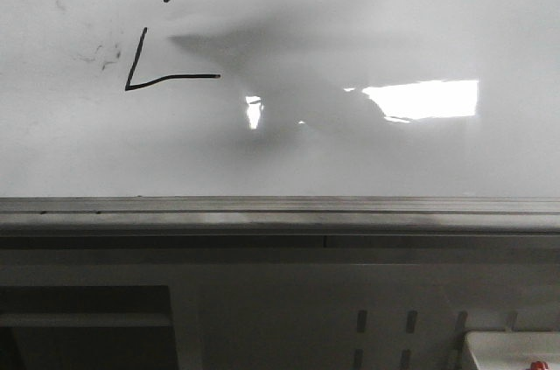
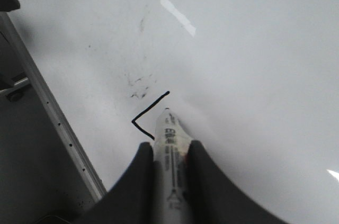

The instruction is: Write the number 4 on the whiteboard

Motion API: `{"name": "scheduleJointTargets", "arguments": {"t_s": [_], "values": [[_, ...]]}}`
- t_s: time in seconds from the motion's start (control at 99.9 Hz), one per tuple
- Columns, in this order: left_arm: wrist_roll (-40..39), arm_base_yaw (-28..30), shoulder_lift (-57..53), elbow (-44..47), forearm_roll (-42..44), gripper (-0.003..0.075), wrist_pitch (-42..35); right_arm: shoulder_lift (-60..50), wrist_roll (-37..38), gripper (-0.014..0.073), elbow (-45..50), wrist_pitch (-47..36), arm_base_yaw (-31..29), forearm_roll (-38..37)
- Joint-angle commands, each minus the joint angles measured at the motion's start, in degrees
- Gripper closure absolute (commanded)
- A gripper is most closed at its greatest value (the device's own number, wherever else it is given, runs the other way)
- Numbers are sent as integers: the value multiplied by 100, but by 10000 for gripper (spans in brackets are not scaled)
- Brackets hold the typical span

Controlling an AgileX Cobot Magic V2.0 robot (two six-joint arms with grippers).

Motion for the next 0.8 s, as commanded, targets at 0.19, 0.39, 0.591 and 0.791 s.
{"name": "scheduleJointTargets", "arguments": {"t_s": [0.19,0.39,0.591,0.791], "values": [[-56,21,-25,-163,-75,259,-474,43,0,637,-217,-459,-48,-254],[-56,21,-25,-163,-75,259,-510,85,0,637,-217,-302,-48,-254],[-56,21,-25,-163,-75,259,-522,85,0,637,-32,39,-38,-89],[-56,21,-25,-163,-75,259,-522,85,0,637,495,69,143,295]]}}
